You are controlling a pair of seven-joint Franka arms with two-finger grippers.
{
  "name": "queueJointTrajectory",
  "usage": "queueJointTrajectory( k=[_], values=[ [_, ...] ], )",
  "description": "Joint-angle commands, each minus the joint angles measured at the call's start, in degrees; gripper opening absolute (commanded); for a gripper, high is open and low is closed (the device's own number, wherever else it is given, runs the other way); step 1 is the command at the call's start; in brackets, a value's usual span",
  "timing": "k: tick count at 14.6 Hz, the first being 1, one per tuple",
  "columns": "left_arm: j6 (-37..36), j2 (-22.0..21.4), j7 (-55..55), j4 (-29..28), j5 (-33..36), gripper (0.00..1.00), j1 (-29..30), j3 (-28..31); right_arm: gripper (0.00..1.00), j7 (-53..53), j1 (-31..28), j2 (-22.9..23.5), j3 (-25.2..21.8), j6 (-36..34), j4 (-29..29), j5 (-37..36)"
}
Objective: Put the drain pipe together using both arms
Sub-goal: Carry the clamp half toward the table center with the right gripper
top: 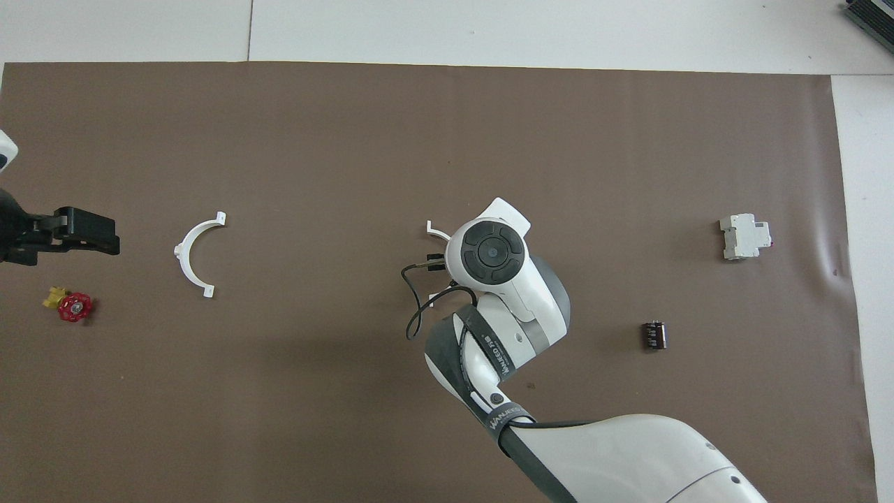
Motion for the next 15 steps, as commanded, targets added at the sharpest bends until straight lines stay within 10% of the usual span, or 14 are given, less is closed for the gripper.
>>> queueJointTrajectory(
  k=[1, 5, 6, 7, 15],
  values=[
    [0.61, -1.60, 0.62, -1.83, -0.80, 1.00, 0.15, 0.12, 0.00, -0.77, 0.07, 0.02, -0.05, 2.05, -0.99, -0.98],
    [0.61, -1.60, 0.62, -1.75, -0.80, 1.00, 0.15, 0.12, 0.00, -0.95, 0.07, -0.07, -0.05, 2.14, -1.51, -0.98],
    [0.61, -1.60, 0.62, -1.75, -0.80, 1.00, 0.15, 0.12, 0.18, -0.95, 0.07, -0.07, -0.05, 2.06, -1.52, -0.98],
    [0.61, -1.60, 0.62, -1.75, -0.80, 1.00, 0.15, 0.12, 0.99, -0.78, 0.16, -0.16, -0.05, 2.06, -1.60, -0.98],
    [1.05, -1.60, 0.71, -1.92, -0.80, 1.00, 0.15, 0.20, 1.00, 0.10, -2.03, -8.14, -1.01, -4.08, -0.64, -0.62]
  ],
)
